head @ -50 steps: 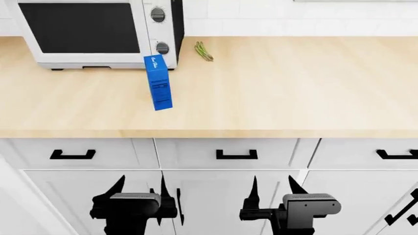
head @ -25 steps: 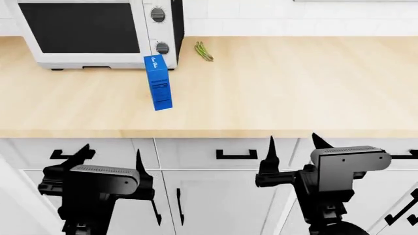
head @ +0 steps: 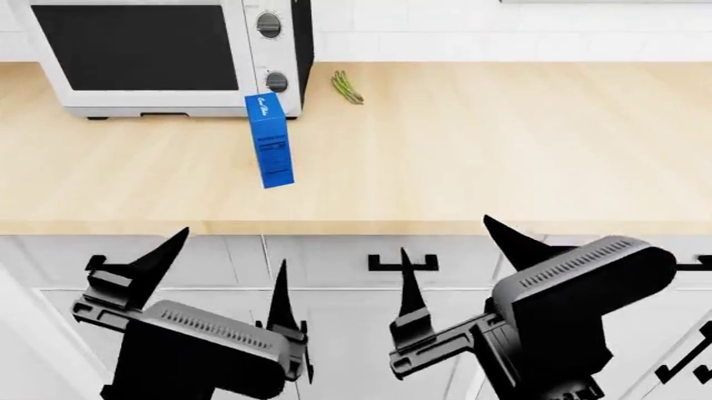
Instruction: Pick the boxed food and honey bottle from the counter and place them in the cabinets closest to them.
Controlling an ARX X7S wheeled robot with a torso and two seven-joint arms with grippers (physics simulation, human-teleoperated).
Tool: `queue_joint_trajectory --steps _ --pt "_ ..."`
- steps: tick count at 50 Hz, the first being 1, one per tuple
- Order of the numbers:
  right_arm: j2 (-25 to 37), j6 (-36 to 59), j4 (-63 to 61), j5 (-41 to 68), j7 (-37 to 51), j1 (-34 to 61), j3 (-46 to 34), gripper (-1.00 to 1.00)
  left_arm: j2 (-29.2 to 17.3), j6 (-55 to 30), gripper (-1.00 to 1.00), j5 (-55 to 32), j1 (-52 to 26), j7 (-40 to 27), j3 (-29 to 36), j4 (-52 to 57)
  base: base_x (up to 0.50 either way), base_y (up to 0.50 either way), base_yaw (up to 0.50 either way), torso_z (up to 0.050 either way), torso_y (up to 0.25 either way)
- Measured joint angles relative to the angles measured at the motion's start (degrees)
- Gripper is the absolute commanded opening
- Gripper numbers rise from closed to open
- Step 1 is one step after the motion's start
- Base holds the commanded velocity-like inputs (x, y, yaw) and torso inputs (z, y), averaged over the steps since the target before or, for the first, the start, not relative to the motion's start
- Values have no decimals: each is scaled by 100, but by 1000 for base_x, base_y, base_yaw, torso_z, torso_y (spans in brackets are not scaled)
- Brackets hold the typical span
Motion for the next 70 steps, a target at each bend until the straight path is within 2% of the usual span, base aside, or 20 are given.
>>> queue_joint_trajectory --steps 7,15,26,35,48,53,70 --pt "735 -890 -98 491 910 1007 -1885 100 -344 146 100 -430 -472 -595 829 54 0 0 0 0 0" --pt "1281 -1889 -154 552 1501 2088 -3787 100 -548 254 100 -693 -771 -957 1354 83 110 0 0 0 0" --pt "1593 -2807 -175 423 1882 3222 -5619 100 -678 364 100 -828 -977 -1157 1703 67 500 0 0 0 0" --pt "1640 -3159 -162 354 2023 3679 -6369 100 -725 433 100 -845 -1066 -1203 1853 38 500 0 0 0 0" --pt "1626 -3371 -166 336 2162 4045 -6868 100 -746 450 100 -885 -1178 -1253 1987 43 500 0 0 0 1" --pt "1609 -3468 -171 294 2236 4233 -7093 100 -750 447 100 -912 -1236 -1281 2025 52 0 0 0 0 0" --pt "1467 -3830 -179 27 2575 4989 -8186 100 -740 478 100 -955 -1354 -1332 2186 36 0 500 0 0 0"
